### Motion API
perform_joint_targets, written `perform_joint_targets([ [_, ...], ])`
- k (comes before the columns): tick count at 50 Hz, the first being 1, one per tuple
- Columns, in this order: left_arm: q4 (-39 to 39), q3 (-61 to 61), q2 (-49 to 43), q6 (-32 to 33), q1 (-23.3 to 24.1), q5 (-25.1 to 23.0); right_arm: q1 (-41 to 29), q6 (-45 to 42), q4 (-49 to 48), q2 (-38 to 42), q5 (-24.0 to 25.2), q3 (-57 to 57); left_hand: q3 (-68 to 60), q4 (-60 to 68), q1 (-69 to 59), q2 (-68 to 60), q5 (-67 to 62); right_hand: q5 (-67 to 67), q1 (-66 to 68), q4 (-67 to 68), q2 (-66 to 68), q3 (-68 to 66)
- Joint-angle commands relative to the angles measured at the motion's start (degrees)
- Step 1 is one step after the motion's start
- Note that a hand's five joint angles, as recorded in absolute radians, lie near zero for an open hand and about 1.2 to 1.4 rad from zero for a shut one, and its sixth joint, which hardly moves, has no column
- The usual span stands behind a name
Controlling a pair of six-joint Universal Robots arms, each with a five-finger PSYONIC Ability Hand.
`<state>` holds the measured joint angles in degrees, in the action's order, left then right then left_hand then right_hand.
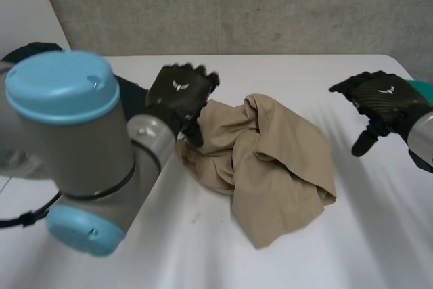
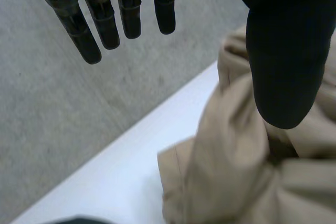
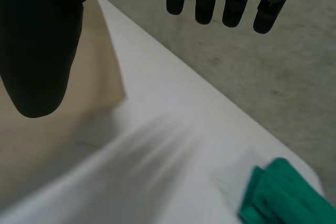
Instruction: Fold the laundry.
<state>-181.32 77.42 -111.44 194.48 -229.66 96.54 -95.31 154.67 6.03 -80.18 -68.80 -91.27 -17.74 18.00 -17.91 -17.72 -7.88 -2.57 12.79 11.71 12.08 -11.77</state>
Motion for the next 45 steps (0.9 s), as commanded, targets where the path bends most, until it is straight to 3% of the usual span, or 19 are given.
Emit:
perform_joint_targets([
  [1,-3.0,9.4,0.7,0.0,-0.2,0.0,-2.8,0.2,6.5,8.6,0.4,13.0,-3.7,3.5,-3.6,-3.8,-3.6,2.6,-2.8,-1.7,-2.1,1.8],
  [5,-9.4,12.1,0.9,0.0,1.6,0.0,-4.1,-2.0,6.5,16.4,0.8,21.9,-2.2,2.0,-2.1,-2.3,-2.1,2.6,-2.8,-1.7,-2.1,1.8],
  [9,-14.9,13.2,0.3,0.3,7.3,0.0,-4.5,-8.4,6.6,22.9,1.5,27.2,0.6,-0.9,0.8,0.6,0.8,2.6,-2.8,-1.7,-2.1,1.8],
  [13,-15.7,12.5,-2.5,1.4,9.2,0.2,-5.4,-14.5,6.9,26.8,3.5,28.8,0.6,-0.9,0.8,0.6,0.8,2.6,-2.8,-1.7,-2.1,1.8],
  [17,-15.7,11.9,-6.3,3.7,9.6,0.8,-6.8,-16.6,7.2,28.0,4.3,28.0,0.6,-0.9,0.8,0.6,0.8,2.6,-2.8,-1.7,-2.1,1.8],
  [21,-16.7,12.2,-6.2,5.4,9.3,3.4,-6.6,-13.5,7.2,26.6,1.8,26.1,0.3,-0.6,0.5,0.3,0.4,2.6,-2.8,-1.7,-2.1,1.8],
  [24,-17.1,11.9,-5.7,5.5,7.7,5.8,-6.6,-10.5,7.2,24.6,-0.7,24.7,0.6,-0.9,0.8,0.6,0.8,2.6,-2.8,-1.7,-2.1,1.8],
  [30,-17.0,9.7,-3.3,5.7,-3.2,4.8,-6.6,-8.5,7.6,16.1,-2.9,17.6,0.6,-0.9,0.8,0.6,0.8,2.6,-2.8,-1.7,-2.1,1.8],
  [36,-15.6,9.2,-4.2,5.9,-11.2,-5.4,-7.1,-6.8,7.7,12.0,-3.5,12.4,-6.7,6.5,-6.6,-6.8,-6.6,2.6,-2.8,-1.7,-2.1,1.8],
  [40,-14.1,8.8,-7.5,6.2,-13.5,-11.4,-7.3,-6.2,7.3,10.8,-3.6,10.5,-13.8,13.5,-13.6,-13.8,-13.7,2.6,-2.8,-1.7,-2.1,1.8],
  [45,-13.5,6.9,-11.9,6.7,-14.2,-14.4,-7.3,-6.1,7.0,10.8,-3.5,9.0,-14.0,13.7,-13.8,-14.0,-13.9,2.6,-2.8,-1.7,-2.1,1.8],
])
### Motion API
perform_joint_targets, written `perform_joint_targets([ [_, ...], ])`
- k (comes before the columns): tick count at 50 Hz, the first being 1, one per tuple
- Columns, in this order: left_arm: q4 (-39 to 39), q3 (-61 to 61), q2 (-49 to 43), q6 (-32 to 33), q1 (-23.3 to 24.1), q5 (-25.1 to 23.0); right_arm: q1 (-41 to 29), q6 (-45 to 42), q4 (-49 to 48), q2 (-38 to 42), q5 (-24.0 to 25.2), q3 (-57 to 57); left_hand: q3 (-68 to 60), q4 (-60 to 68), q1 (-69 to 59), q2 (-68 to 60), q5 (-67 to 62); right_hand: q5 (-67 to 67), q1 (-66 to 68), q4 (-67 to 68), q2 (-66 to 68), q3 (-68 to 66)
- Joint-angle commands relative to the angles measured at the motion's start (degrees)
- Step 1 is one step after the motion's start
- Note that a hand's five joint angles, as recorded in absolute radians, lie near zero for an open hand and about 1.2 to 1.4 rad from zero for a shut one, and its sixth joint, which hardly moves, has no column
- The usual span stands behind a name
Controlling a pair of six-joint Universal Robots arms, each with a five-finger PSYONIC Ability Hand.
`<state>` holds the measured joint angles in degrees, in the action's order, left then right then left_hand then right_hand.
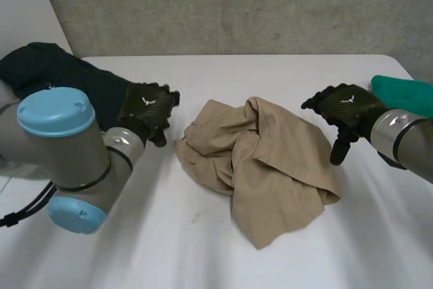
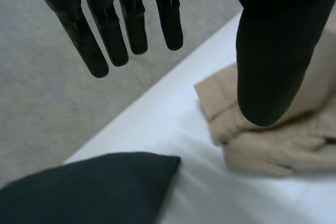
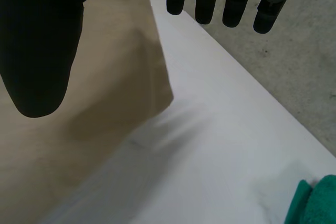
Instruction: Fold the laundry.
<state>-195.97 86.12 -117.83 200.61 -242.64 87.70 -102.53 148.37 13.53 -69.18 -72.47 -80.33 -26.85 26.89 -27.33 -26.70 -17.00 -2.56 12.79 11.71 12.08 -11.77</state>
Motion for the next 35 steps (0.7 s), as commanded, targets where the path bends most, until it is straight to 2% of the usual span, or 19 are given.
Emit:
perform_joint_targets([
  [1,1.3,-2.7,-6.8,1.0,-1.3,-5.8,0.0,0.3,-0.6,-0.1,0.0,-2.2,-4.7,4.7,-4.2,-4.9,-4.6,2.6,-2.8,-1.7,-2.1,1.8],
  [12,1.6,-10.6,-15.5,5.0,-1.4,-6.5,0.1,0.4,-1.7,0.1,0.0,-4.7,-4.7,4.7,-4.2,-4.9,-4.6,2.6,-2.8,-1.7,-2.1,1.8],
  [17,3.4,-13.4,-18.2,5.1,-1.3,-6.4,0.7,0.3,-3.2,0.1,-0.3,-6.0,-10.3,10.2,-9.8,-10.4,-10.1,2.6,-2.8,-1.7,-2.1,1.8],
  [20,4.9,-15.0,-19.7,5.1,-1.3,-6.3,0.8,0.3,-3.3,0.0,-0.7,-6.4,-22.2,22.1,-21.7,-22.3,-22.0,2.6,-2.8,-1.7,-2.1,1.8],
  [23,6.4,-16.7,-21.0,5.3,-1.2,-6.1,0.8,0.3,-3.6,0.1,-1.2,-6.8,-51.4,51.3,-50.9,-51.5,-51.2,2.6,-2.8,-1.7,-2.1,1.8],
  [27,7.1,-18.3,-21.5,5.2,-0.9,-4.6,0.9,0.3,-4.6,-0.2,-2.0,-6.9,-53.2,53.1,-52.7,-53.3,-53.0,2.6,-2.8,-1.7,-2.1,1.8],
  [31,6.3,-22.0,-20.4,5.1,-1.3,1.1,1.0,0.3,-5.1,-0.7,-3.0,-6.3,-53.2,53.1,-52.7,-53.3,-53.0,2.6,-2.8,-1.7,-2.1,1.8],
  [32,5.2,-24.9,-19.9,5.3,-1.8,4.6,1.0,0.3,-5.2,-1.0,-3.4,-6.0,-53.2,53.1,-52.7,-53.3,-53.0,2.6,-2.8,-1.7,-2.1,1.8],
  [35,2.9,-30.6,-16.5,5.1,-3.2,9.5,1.0,0.3,-5.3,-2.2,-4.0,-5.4,-53.2,53.1,-52.7,-53.3,-53.0,2.6,-2.8,-1.7,-2.1,1.8],
])
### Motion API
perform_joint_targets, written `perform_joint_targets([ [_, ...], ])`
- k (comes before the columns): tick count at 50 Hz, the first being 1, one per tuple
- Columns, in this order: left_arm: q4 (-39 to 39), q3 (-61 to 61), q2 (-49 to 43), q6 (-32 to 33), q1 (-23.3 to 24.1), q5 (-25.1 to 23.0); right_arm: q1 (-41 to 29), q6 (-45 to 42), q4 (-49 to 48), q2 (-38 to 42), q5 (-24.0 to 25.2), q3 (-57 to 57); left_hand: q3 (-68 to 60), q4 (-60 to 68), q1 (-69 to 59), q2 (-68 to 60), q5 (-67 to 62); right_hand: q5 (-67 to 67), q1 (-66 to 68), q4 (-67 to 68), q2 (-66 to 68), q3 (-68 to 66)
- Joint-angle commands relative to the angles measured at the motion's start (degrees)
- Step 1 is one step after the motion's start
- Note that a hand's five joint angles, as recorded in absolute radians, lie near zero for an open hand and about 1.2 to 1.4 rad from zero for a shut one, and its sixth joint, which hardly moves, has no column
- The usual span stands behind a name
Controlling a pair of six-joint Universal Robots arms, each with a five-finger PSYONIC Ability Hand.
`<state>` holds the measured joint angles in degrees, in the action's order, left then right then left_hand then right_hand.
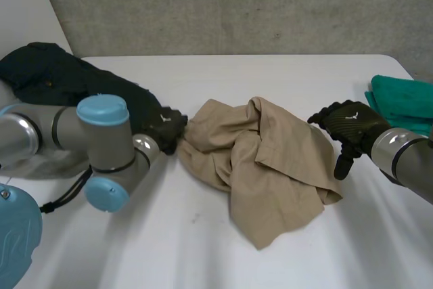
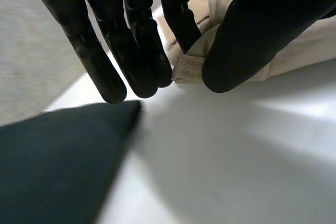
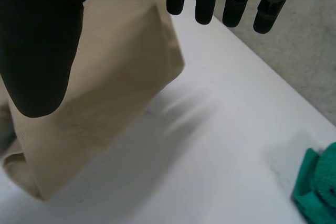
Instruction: Fold the laundry.
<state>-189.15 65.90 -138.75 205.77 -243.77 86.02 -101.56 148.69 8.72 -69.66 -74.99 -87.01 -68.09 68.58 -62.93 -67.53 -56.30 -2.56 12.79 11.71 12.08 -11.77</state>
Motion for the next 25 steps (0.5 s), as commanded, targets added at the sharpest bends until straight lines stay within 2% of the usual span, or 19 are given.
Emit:
perform_joint_targets([
  [1,-4.4,-11.7,5.6,-0.3,-2.4,11.4,0.0,0.0,-0.5,-2.1,-1.6,1.6,-11.9,11.4,-17.1,-12.5,-13.7,2.6,-2.8,-1.7,-2.1,1.8],
  [3,-5.4,-13.8,7.7,-0.5,-2.7,11.0,0.0,0.1,-0.5,-2.6,-1.9,1.9,-11.9,11.4,-17.1,-12.5,-13.7,2.6,-2.8,-1.7,-2.1,1.8],
  [6,-7.9,-17.4,10.3,-2.3,-2.0,7.9,0.0,0.5,-0.5,-3.7,-2.4,2.1,-11.9,11.4,-17.1,-12.5,-13.7,2.6,-2.8,-1.7,-2.1,1.8],
  [10,-9.2,-19.7,13.0,-9.8,1.9,1.5,0.0,3.6,-1.1,-5.8,-2.7,2.1,-11.9,11.4,-17.1,-12.5,-13.7,2.6,-2.8,-1.7,-2.1,1.8],
  [15,-9.2,-19.0,14.6,-17.8,6.0,-2.8,0.0,6.0,-3.4,-7.7,-2.9,1.3,-11.9,11.4,-17.1,-12.5,-13.7,2.6,-2.8,-1.7,-2.1,1.8],
  [19,-8.6,-17.2,13.4,-23.7,10.2,-7.1,0.7,6.4,-4.9,-8.0,-4.2,0.9,-11.9,11.4,-17.1,-12.5,-13.7,2.6,-2.8,-1.7,-2.1,1.8],
  [21,-8.3,-15.4,10.7,-25.6,13.2,-10.8,2.1,6.4,-5.3,-8.0,-5.3,0.3,-11.9,11.4,-17.1,-12.5,-13.7,2.6,-2.8,-1.7,-2.1,1.8],
  [25,-5.6,-11.2,5.8,-25.7,16.8,-15.6,4.4,6.2,-5.6,-8.0,-5.9,-0.3,-11.9,11.4,-17.1,-12.5,-13.7,2.6,-2.8,-1.7,-2.1,1.8],
])
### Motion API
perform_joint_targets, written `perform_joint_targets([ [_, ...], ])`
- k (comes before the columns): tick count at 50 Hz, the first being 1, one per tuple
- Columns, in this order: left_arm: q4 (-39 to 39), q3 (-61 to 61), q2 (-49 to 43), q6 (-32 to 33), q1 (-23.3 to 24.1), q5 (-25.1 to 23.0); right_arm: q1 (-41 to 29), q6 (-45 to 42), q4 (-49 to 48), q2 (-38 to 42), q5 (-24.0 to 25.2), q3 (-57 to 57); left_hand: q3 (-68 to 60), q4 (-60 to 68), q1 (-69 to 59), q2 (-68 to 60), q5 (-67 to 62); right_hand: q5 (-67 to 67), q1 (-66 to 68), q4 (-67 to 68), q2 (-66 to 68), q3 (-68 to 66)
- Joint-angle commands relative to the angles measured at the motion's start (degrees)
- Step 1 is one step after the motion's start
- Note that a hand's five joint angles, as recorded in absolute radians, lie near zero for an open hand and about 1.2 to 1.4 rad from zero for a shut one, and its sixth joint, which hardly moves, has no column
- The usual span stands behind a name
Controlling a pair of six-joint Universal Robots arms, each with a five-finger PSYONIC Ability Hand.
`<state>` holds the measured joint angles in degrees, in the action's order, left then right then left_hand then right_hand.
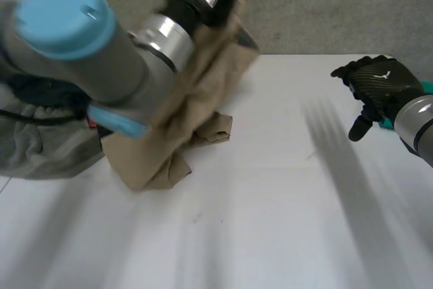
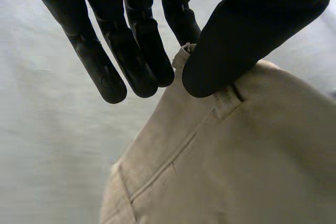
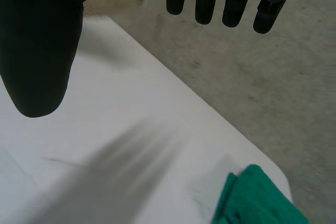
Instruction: Fold the laundry.
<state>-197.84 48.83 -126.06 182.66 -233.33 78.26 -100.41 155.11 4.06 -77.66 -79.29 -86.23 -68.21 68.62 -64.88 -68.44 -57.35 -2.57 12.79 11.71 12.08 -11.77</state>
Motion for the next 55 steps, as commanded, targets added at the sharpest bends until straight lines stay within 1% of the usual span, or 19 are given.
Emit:
perform_joint_targets([
  [1,3.9,6.5,-7.7,-2.5,6.9,-8.5,3.7,-0.2,-0.9,0.0,-1.5,-1.2,-11.8,11.4,-15.1,-11.6,-12.6,2.6,-2.8,-1.7,-2.1,1.8],
  [3,5.3,7.5,-9.0,-2.0,7.8,-9.3,5.0,-0.2,-1.0,0.0,-1.2,-1.6,-11.1,10.7,-14.5,-10.9,-12.0,2.6,-2.8,-1.7,-2.1,1.8],
  [4,6.7,8.2,-10.0,-1.0,8.7,-9.4,5.4,-0.2,-1.0,0.0,-1.1,-1.7,24.5,-24.9,21.2,24.7,23.6,2.6,-2.8,-1.7,-2.1,1.8],
  [6,7.6,8.6,-10.0,0.4,9.3,-9.2,5.8,-0.2,-1.0,0.0,-0.8,-2.0,39.8,-40.2,36.4,40.0,38.9,2.6,-2.8,-1.7,-2.1,1.8],
  [7,7.9,8.9,-9.8,2.5,9.7,-8.7,5.9,-0.4,-1.0,0.0,-0.2,-2.4,51.8,-52.2,48.5,52.1,51.0,2.6,-2.8,-1.7,-2.1,1.8],
  [9,7.9,9.0,-8.9,4.4,9.6,-8.0,5.9,-0.7,-1.0,0.1,0.7,-2.7,56.5,-56.9,53.1,56.7,55.6,2.6,-2.8,-1.7,-2.1,1.8],
  [10,8.0,8.9,-7.9,5.2,9.6,-7.4,5.9,-0.8,-1.0,0.1,1.1,-2.9,56.0,-56.4,52.7,56.2,55.1,2.6,-2.8,-1.7,-2.1,1.8],
  [18,9.6,14.1,7.0,7.4,4.6,7.2,5.4,-2.0,0.2,0.0,4.9,-5.2,51.4,-51.9,48.1,51.7,50.6,2.6,-2.8,-1.7,-2.1,1.8],
  [19,11.3,16.7,9.8,7.4,4.1,10.2,5.1,-2.4,0.5,-0.2,5.2,-5.8,49.6,-50.0,46.3,49.8,48.7,2.6,-2.8,-1.7,-2.1,1.8],
  [21,13.3,19.5,12.1,7.8,3.8,12.4,4.6,-3.7,1.4,-1.3,5.6,-7.5,49.6,-50.0,46.3,49.8,48.7,2.6,-2.8,-1.7,-2.1,1.8],
  [22,16.1,23.6,14.2,8.6,3.1,14.9,3.7,-5.0,2.5,-2.7,6.2,-8.9,49.4,-49.8,46.1,49.7,48.6,2.6,-2.8,-1.7,-2.1,1.8],
  [26,21.7,33.7,17.3,11.5,1.7,19.4,0.0,-8.7,4.8,-4.7,6.9,-12.5,49.1,-49.5,45.8,49.3,48.2,2.6,-2.8,-1.7,-2.1,1.8],
  [29,22.3,41.9,18.7,12.9,0.6,22.5,-3.4,-10.8,4.6,-4.1,6.5,-14.4,49.1,-49.5,45.8,49.3,48.2,2.6,-2.8,-1.7,-2.1,1.8],
  [36,17.8,54.6,21.9,13.1,-2.4,23.9,-6.6,-11.0,-2.5,3.7,6.0,-16.0,44.4,-44.8,41.0,44.6,43.5,-5.9,5.7,6.8,6.4,-6.7],
  [44,9.2,59.3,22.0,13.1,-6.2,23.6,-7.7,-11.3,-9.4,10.0,5.9,-15.9,42.7,-43.1,39.4,42.9,41.8,-14.2,13.9,15.0,14.6,-15.0],
  [49,6.9,59.3,18.7,13.2,-6.3,23.6,-7.9,-11.3,-11.2,12.4,5.8,-15.3,40.0,-40.4,36.7,40.2,39.2,-23.7,23.5,24.6,24.2,-24.5],
  [53,6.2,58.4,15.7,13.2,-6.3,23.5,-7.8,-11.4,-12.9,12.7,5.6,-15.2,9.0,-9.4,5.6,9.2,8.1,-51.4,51.2,52.3,51.9,-52.2],
  [54,5.4,57.7,15.0,13.2,-6.3,23.5,-7.7,-11.4,-13.2,12.7,5.5,-15.1,-4.9,4.5,-8.3,-4.7,-5.8,-62.2,61.9,63.0,62.7,-63.0],
  [55,4.9,57.3,14.9,13.2,-6.3,23.5,-7.6,-11.4,-13.2,12.6,5.3,-15.1,-11.7,11.3,-15.1,-11.5,-12.6,-67.4,67.2,68.2,67.9,-68.2],
])
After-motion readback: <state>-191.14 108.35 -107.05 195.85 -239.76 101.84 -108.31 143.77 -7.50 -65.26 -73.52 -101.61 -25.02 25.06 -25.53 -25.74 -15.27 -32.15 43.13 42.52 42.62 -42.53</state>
